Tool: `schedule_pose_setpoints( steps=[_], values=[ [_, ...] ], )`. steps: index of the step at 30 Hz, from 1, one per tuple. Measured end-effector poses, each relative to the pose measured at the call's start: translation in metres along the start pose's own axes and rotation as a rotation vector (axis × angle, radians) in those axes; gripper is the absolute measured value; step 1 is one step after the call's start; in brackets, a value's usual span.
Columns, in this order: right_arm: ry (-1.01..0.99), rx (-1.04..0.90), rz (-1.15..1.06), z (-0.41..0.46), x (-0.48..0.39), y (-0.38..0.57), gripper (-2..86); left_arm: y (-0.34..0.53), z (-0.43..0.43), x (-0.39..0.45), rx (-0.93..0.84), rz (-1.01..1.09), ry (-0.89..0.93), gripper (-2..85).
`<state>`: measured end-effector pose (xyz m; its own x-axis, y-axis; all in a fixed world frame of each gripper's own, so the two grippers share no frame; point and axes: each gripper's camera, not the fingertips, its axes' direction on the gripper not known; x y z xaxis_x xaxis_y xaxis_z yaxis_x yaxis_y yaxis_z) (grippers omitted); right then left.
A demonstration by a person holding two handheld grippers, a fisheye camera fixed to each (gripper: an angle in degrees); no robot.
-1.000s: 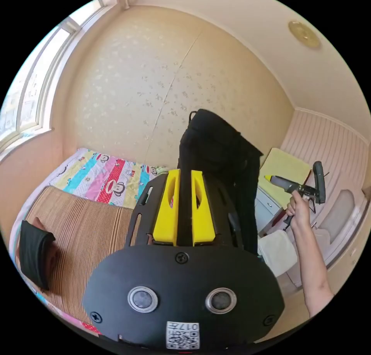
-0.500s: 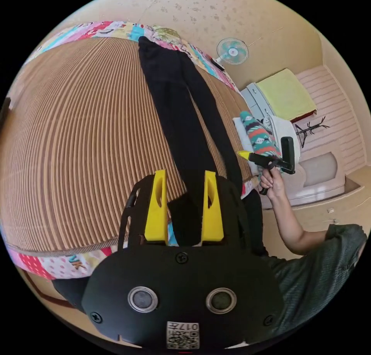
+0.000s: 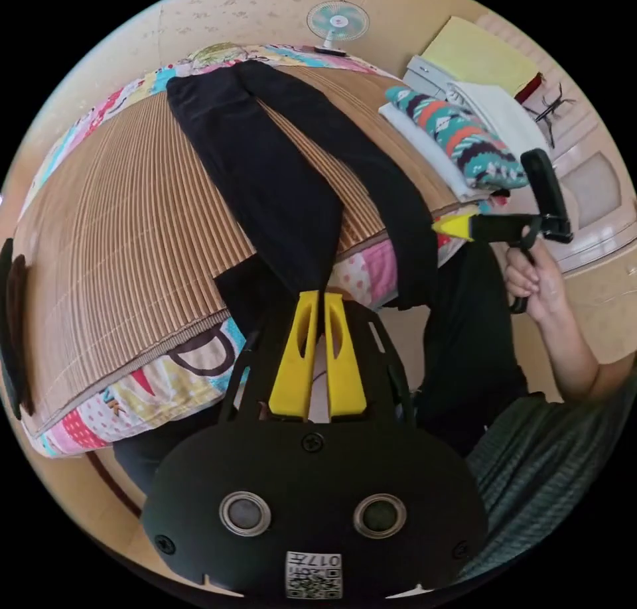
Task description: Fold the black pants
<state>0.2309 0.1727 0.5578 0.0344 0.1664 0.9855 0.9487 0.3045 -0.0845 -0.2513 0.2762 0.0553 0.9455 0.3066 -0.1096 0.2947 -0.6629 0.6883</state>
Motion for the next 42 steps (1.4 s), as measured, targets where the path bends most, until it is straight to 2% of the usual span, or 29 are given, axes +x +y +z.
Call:
schedule_pose_setpoints(
  steps=[2, 3, 4, 5, 6, 8, 10, 14, 18, 19, 21, 23, 24, 27, 31, 34, 36, 38, 39, 42],
  values=[
    [-0.018, 0.029, 0.001, -0.015, -0.006, 0.006, 5.4, 0.011, -0.052, -0.057, 0.144, -0.130, 0.446, -0.5],
    [-0.026, 0.045, 0.005, -0.024, -0.006, 0.011, 5.1, 0.016, -0.061, -0.071, 0.185, -0.147, 0.560, -0.6],
    [-0.025, 0.050, 0.009, -0.027, -0.006, 0.014, 4.9, 0.028, -0.073, -0.095, 0.259, -0.155, 0.761, -0.8],
    [-0.011, 0.056, 0.022, -0.033, -0.003, 0.020, 4.7, 0.042, -0.074, -0.112, 0.276, -0.189, 0.850, -0.9],
    [0.022, 0.054, 0.046, -0.039, 0.002, 0.027, 4.7, 0.049, -0.073, -0.117, 0.261, -0.213, 0.836, -0.9],
    [0.088, 0.048, 0.114, -0.047, 0.013, 0.035, 5.2, 0.079, -0.050, -0.125, 0.070, -0.325, 0.512, -1.0],
    [0.142, 0.060, 0.184, -0.059, 0.024, 0.042, 6.5, 0.100, -0.022, -0.124, -0.099, -0.378, 0.322, -1.0],
    [0.264, 0.079, 0.264, -0.089, 0.041, 0.043, 9.7, 0.136, -0.005, -0.119, -0.064, -0.382, 0.437, -1.0],
    [0.406, -0.103, 0.332, -0.073, 0.078, 0.029, 12.8, 0.133, -0.012, -0.116, -0.029, -0.352, 0.487, -1.0],
    [0.385, -0.145, 0.347, -0.067, 0.086, 0.028, 12.6, 0.127, -0.018, -0.113, -0.019, -0.317, 0.487, -1.0],
    [0.076, -0.263, 0.316, -0.047, 0.103, 0.033, 9.2, 0.116, -0.030, -0.109, -0.003, -0.251, 0.492, -1.0],
    [-0.131, -0.147, 0.262, -0.060, 0.098, 0.048, 5.8, 0.106, -0.054, -0.107, 0.057, -0.170, 0.524, -1.0],
    [-0.166, -0.081, 0.273, -0.074, 0.095, 0.060, 4.5, 0.105, -0.062, -0.107, 0.076, -0.157, 0.527, -1.0],
    [-0.017, 0.045, 0.216, -0.119, 0.059, 0.083, 3.4, 0.103, -0.091, -0.107, 0.142, -0.121, 0.516, -0.9],
    [0.107, 0.107, 0.080, -0.160, 0.011, 0.092, 2.9, 0.095, -0.096, -0.099, 0.104, -0.098, 0.510, 0.2],
    [0.042, 0.096, -0.036, -0.179, -0.019, 0.088, 2.8, 0.089, -0.094, -0.093, 0.085, -0.112, 0.526, 4.9],
    [-0.023, 0.037, -0.148, -0.175, -0.048, 0.080, 2.8, 0.083, -0.095, -0.091, 0.092, -0.146, 0.589, 9.2],
    [-0.054, 0.007, -0.183, -0.165, -0.061, 0.075, 2.8, 0.065, -0.099, -0.089, 0.105, -0.197, 0.681, 16.4],
    [-0.082, -0.014, -0.188, -0.155, -0.064, 0.071, 2.8, 0.059, -0.101, -0.088, 0.109, -0.198, 0.691, 17.1],
    [-0.147, -0.065, -0.173, -0.126, -0.066, 0.064, 2.7, 0.028, -0.118, -0.075, 0.098, -0.170, 0.618, 19.6]
  ],
)
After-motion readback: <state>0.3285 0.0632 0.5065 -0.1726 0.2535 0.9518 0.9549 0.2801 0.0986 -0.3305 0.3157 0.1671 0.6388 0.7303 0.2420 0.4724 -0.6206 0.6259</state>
